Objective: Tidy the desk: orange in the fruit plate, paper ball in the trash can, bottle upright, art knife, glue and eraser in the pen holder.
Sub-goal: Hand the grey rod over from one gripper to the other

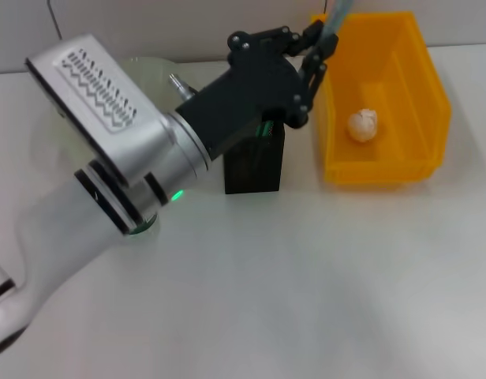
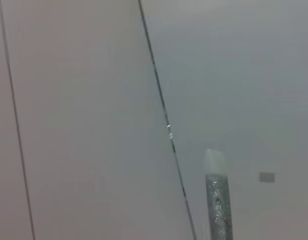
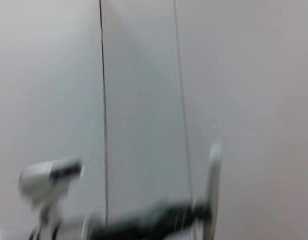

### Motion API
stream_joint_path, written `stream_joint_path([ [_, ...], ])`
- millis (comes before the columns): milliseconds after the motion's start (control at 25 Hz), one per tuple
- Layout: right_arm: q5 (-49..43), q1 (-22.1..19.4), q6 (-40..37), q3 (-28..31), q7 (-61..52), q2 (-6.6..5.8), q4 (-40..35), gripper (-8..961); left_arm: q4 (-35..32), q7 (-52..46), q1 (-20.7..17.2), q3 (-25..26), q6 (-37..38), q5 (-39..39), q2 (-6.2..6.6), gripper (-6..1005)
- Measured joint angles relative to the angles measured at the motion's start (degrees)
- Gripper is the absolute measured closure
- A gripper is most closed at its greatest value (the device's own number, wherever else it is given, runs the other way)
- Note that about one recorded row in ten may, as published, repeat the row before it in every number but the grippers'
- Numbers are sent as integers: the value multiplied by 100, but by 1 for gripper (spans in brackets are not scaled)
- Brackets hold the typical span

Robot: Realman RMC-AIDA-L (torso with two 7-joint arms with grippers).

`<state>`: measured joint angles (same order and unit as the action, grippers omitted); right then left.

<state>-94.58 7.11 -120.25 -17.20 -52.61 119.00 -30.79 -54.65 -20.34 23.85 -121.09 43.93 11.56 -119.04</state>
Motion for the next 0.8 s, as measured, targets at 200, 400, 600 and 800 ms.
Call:
stream_joint_path([
  [200, 592, 118, -258, 4, 123, 9, 765, 234, -67, 445, -257, -300, 515, 26, 12, 869],
  [400, 634, 300, -447, -17, 492, 22, 1431, 234, 49, 434, -318, -530, 714, 27, 9, 869],
  [600, 621, 434, -462, -45, 541, 29, 1672, 235, 158, 465, -377, -678, 921, 23, 3, 869],
  [800, 632, 564, -462, -28, 543, 29, 1742, 235, 170, 613, -454, -778, 973, 39, 7, 869],
])
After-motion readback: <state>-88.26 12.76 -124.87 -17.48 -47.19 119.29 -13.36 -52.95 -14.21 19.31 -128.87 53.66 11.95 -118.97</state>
